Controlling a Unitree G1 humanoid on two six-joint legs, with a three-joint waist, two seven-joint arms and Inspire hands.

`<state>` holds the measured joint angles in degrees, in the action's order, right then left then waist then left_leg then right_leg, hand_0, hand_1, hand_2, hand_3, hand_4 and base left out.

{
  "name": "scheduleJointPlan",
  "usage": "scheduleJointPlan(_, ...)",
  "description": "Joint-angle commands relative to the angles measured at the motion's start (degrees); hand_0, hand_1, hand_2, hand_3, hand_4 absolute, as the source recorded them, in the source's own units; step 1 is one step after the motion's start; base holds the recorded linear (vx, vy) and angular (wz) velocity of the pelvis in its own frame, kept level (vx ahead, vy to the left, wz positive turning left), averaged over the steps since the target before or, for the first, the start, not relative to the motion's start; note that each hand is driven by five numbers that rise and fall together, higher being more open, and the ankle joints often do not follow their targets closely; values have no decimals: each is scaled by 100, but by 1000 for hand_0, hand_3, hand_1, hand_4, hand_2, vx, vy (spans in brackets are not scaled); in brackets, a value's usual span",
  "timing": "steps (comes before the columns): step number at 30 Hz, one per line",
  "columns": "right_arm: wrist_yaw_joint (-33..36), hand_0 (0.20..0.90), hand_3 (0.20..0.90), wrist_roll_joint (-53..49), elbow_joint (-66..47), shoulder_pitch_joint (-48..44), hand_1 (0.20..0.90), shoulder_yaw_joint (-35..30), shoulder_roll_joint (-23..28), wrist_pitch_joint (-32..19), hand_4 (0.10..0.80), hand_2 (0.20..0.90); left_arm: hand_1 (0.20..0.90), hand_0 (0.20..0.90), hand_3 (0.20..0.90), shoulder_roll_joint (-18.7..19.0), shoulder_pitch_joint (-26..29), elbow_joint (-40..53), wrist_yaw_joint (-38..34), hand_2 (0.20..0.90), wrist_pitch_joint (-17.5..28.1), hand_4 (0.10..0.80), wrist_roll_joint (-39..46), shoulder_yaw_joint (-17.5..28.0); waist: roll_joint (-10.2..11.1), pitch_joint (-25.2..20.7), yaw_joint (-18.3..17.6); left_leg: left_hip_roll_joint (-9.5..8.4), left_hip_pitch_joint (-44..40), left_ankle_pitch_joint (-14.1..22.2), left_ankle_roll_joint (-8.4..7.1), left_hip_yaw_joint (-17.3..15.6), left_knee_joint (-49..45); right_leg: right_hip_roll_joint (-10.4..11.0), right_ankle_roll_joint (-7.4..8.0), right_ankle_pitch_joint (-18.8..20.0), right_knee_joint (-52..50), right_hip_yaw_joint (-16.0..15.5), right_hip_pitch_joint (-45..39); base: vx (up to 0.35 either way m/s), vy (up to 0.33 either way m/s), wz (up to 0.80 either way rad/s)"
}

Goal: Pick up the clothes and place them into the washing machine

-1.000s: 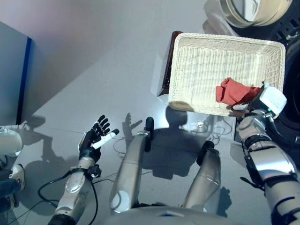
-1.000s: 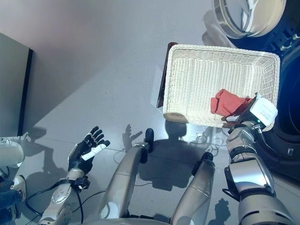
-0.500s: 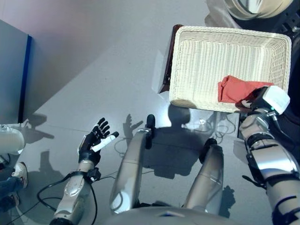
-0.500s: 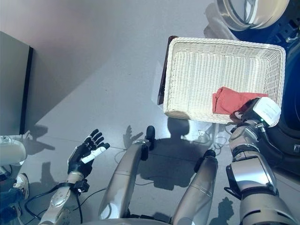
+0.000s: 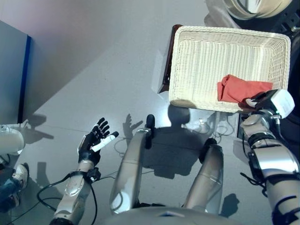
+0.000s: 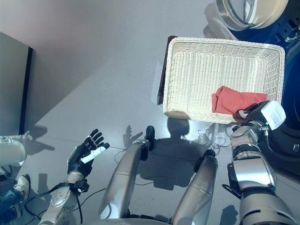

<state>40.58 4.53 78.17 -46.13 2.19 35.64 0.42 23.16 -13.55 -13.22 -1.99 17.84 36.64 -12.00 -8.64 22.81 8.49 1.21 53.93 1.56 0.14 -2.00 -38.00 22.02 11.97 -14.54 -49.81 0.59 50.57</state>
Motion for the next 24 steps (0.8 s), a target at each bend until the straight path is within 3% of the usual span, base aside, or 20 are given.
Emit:
scheduleJointPlan(1, 553, 200, 200, -428, -436, 306, 200, -205, 253, -428, 300, 200, 900, 900, 900, 202, -369, 320, -192, 900, 363, 800, 8, 478, 12, -225, -34, 276, -237, 359, -402, 180, -70, -177, -369, 717, 333, 6, 227, 4, -26, -3)
scheduleJointPlan(2, 522, 200, 200, -343, -453, 377, 200, -147, 242, -408, 300, 200, 900, 900, 900, 209, -386, 316, -183, 900, 367, 800, 4, 477, 30, -242, -48, 276, -296, 574, -440, 207, -150, -171, -330, 509, 238, 17, 172, 94, -41, -4)
scheduleJointPlan(6, 373, 200, 200, 130, -474, 427, 200, 208, 388, -338, 300, 200, 900, 900, 900, 249, -410, 353, -92, 900, 370, 800, 39, 452, 27, -242, -62, 284, -282, 535, -463, 228, -140, -182, -331, 516, 257, 0, 154, 11, -18, -5)
scheduleJointPlan(7, 332, 373, 373, 227, -464, 408, 373, 294, 424, -312, 424, 373, 900, 900, 900, 262, -408, 378, -72, 900, 376, 800, 52, 433, 24, -246, -66, 292, -274, 509, -470, 230, -126, -180, -335, 536, 280, -5, 155, 0, 0, 0)
scheduleJointPlan(8, 308, 900, 900, 379, -458, 371, 900, 430, 455, -273, 800, 900, 900, 900, 900, 264, -415, 377, -61, 900, 381, 800, 46, 420, 23, -254, -69, 297, -263, 498, -476, 235, -126, -175, -337, 540, 281, -11, 166, -25, -7, -3)
scheduleJointPlan(15, 75, 900, 900, 1314, -368, 59, 900, 1294, 622, -67, 800, 900, 900, 900, 900, 345, -382, 424, 45, 900, 397, 800, 66, 342, 39, -277, -23, 324, -273, 448, -509, 232, -64, -158, -320, 578, 309, -50, 153, -20, 2, -1)
scheduleJointPlan(16, 76, 900, 900, 1354, -348, -14, 900, 1345, 645, -51, 800, 900, 900, 900, 900, 352, -357, 447, 46, 900, 399, 800, 69, 346, 34, -256, -13, 316, -226, 206, -477, 212, 45, -173, -361, 807, 436, -73, 187, 0, 0, 0)
scheduleJointPlan(17, 48, 900, 900, 1419, -319, -49, 900, 1420, 658, -26, 800, 900, 900, 900, 900, 360, -352, 453, 42, 900, 403, 800, 74, 343, 45, -263, -9, 313, -267, 439, -516, 235, -67, -162, -319, 581, 303, -54, 149, 0, 0, 0)
scheduleJointPlan(24, -58, 900, 900, 1564, -248, -227, 900, 1566, 780, 25, 800, 900, 900, 900, 900, 392, -350, 510, 64, 900, 415, 800, 63, 351, 46, -242, 70, 312, -233, 423, -525, 239, -53, -126, -309, 591, 317, -82, 174, 12, -3, 0)
